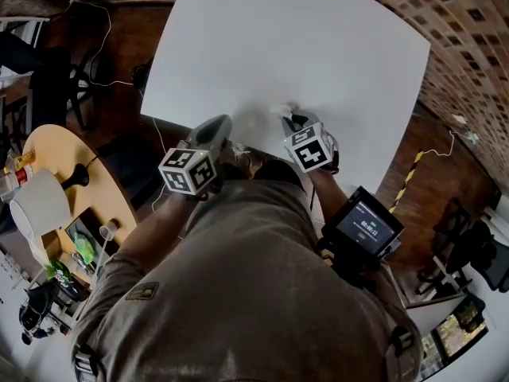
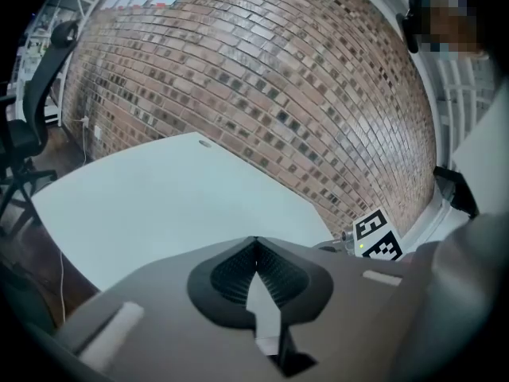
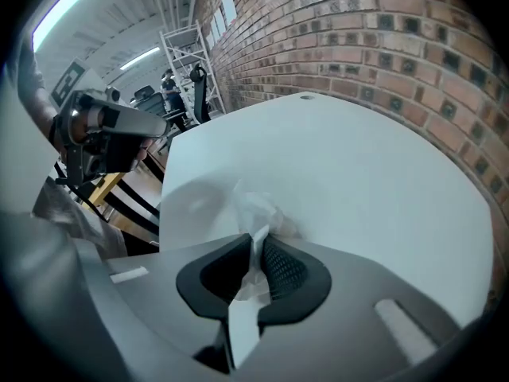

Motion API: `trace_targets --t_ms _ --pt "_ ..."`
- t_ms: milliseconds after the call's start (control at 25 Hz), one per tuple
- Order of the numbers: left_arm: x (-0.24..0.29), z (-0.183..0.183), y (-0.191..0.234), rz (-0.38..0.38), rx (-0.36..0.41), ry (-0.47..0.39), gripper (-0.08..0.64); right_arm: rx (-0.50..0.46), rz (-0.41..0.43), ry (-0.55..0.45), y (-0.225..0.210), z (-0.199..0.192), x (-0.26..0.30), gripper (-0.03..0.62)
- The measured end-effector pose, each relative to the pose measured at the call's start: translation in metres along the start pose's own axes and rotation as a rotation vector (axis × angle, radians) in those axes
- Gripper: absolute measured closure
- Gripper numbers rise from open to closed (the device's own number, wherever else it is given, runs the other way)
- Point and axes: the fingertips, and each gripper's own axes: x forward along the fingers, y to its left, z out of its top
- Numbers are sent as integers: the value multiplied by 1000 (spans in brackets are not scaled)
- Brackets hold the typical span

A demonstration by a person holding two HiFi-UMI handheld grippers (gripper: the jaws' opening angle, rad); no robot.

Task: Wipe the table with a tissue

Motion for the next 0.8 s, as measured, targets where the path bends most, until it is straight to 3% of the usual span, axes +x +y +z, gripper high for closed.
trace_targets --t_ms 160,320,800 --pt "1 2 -4 -1 11 -3 558 78 -51 -19 -29 -7 -10 541" --pt "-2 5 -16 5 18 -14 558 77 -60 -22 -34 -11 -19 541" --pt "-21 9 -6 45 22 -39 558 -63 95 -12 41 4 2 541"
